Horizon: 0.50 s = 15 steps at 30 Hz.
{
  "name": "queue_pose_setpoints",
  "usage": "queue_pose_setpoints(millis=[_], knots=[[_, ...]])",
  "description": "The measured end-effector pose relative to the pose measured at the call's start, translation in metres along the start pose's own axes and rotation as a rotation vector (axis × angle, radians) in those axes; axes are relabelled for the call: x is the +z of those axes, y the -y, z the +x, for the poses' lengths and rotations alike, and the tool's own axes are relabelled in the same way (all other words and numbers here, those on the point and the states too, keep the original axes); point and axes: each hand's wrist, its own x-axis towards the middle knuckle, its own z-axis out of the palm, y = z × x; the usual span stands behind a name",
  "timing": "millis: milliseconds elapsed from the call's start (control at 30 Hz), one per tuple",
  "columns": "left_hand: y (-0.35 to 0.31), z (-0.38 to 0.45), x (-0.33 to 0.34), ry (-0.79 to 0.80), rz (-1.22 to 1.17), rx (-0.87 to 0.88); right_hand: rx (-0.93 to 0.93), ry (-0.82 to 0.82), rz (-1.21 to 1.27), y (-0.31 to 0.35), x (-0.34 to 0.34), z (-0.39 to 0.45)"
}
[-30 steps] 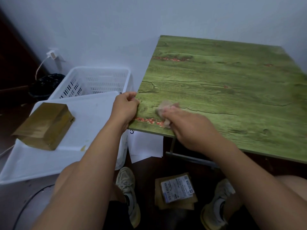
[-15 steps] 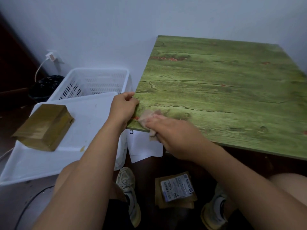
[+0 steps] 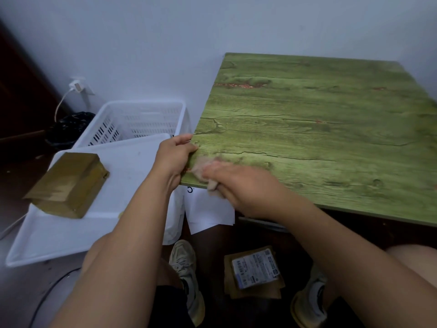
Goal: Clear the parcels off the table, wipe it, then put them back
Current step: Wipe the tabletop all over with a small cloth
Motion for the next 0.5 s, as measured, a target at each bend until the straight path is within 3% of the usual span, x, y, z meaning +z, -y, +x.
queue_pose_setpoints(millis=[100,167,367,500], knots=[[0.001,0.000,-0.001,0.007,-0.002,-0.008,0.210,-0.087,-0.066,-0.027,-0.011,0.003],[0.001,-0.001,-0.001,0.006,-0.002,-0.006,0.229,-0.102,-0.112,-0.030,-0.013,0.003],[-0.001,0.000,0.001,-0.018,-0.002,-0.006,-0.076,-0.008,-0.026,0.005,0.002,-0.006],[-0.006,-0.007,0.001,0.005,-0.070,-0.055,0.211,-0.101,-0.051,-0.022,-0.011,0.007]])
